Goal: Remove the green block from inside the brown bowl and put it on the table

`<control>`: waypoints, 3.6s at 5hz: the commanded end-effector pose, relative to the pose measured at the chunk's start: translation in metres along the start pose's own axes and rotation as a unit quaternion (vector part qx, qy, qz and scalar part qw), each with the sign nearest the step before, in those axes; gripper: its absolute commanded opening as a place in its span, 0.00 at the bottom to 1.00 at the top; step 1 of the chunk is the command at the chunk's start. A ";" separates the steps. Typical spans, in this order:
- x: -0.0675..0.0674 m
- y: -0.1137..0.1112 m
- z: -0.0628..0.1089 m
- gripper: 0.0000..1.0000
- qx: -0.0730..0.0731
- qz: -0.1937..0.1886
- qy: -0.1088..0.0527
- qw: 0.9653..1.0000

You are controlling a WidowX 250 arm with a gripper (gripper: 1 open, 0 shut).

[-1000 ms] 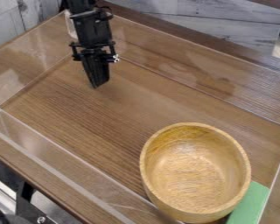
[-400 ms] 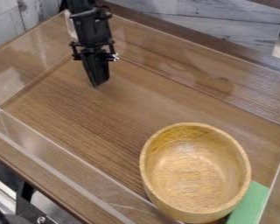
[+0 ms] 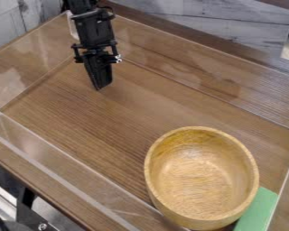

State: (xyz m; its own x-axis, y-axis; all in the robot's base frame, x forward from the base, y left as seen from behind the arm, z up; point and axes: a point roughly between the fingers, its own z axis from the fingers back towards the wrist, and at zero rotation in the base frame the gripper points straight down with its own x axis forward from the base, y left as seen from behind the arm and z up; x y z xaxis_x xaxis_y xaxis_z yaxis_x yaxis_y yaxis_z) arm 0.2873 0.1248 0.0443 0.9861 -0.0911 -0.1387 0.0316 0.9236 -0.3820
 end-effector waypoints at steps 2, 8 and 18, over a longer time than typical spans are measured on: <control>0.009 0.001 0.016 0.00 0.013 -0.007 -0.022 1.000; 0.012 -0.006 0.014 0.00 0.003 -0.014 0.002 1.000; 0.012 -0.019 0.013 0.00 -0.010 -0.028 0.042 0.999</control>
State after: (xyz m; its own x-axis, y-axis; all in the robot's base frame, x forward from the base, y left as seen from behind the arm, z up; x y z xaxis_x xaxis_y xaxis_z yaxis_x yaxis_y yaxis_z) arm 0.2911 0.1082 0.0459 0.9549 -0.1731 -0.2411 0.0508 0.8958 -0.4416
